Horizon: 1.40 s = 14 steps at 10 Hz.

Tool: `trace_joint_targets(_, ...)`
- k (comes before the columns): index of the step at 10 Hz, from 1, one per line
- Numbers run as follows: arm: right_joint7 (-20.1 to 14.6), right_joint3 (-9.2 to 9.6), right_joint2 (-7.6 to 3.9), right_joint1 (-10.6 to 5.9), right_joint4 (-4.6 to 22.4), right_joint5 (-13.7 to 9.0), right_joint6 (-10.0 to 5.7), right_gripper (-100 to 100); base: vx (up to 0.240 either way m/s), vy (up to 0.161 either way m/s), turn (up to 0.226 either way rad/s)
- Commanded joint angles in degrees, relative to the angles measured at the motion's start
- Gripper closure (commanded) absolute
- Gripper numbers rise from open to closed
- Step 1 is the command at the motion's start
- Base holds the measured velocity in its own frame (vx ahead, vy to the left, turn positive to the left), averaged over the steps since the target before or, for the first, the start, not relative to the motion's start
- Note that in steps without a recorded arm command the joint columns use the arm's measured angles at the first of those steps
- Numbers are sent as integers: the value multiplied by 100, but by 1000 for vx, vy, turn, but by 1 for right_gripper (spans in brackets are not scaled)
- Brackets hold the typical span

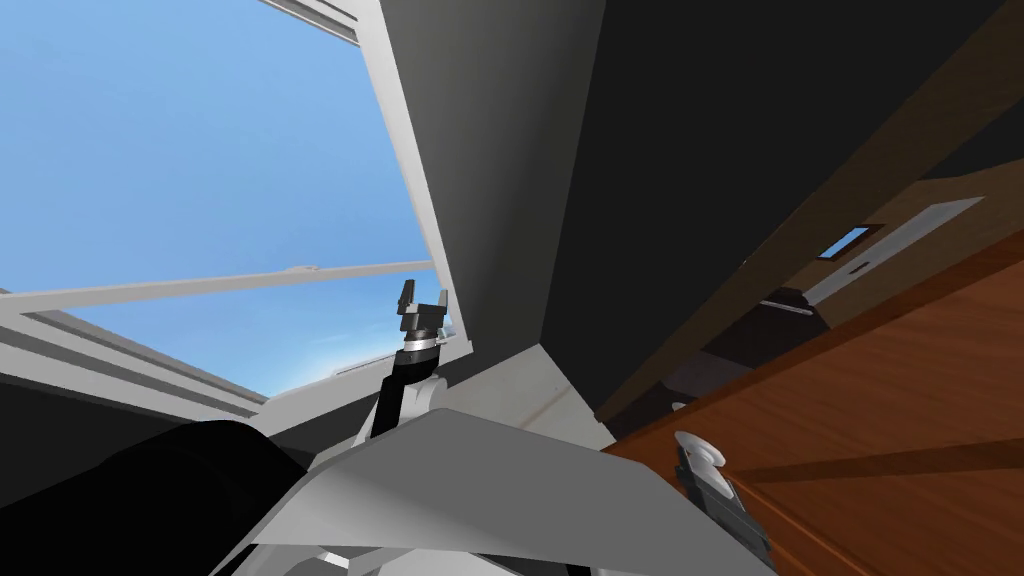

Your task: Pull the door open

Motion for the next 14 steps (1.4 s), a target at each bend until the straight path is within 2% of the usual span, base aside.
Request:
trace_joint_targets(1, -110, 140, -38, 62, -8, 104, -112, 100, -242, 45, 57)
trace_joint_targets(3, -194, 265, -75, 126, -57, 198, -184, 100, -251, 45, 51)
trace_joint_targets(4, -168, 234, -72, 103, -25, 174, -146, 100, -112, 16, 17)
trace_joint_targets(5, -233, 354, -88, 157, -37, 265, -227, 100, -130, -2, 38)
trace_joint_targets(11, -464, 773, -229, 373, -174, 612, -564, 100, -229, 2, 52)
trace_joint_targets(12, -488, 817, -244, 396, -189, 648, -600, 100, -232, -18, 40)
trace_joint_targets(13, -461, 795, -229, 372, -187, 627, -537, 100, -99, -2, 18)
trace_joint_targets(14, -505, 913, -245, 423, -194, 727, -630, 100, -142, -9, 46)
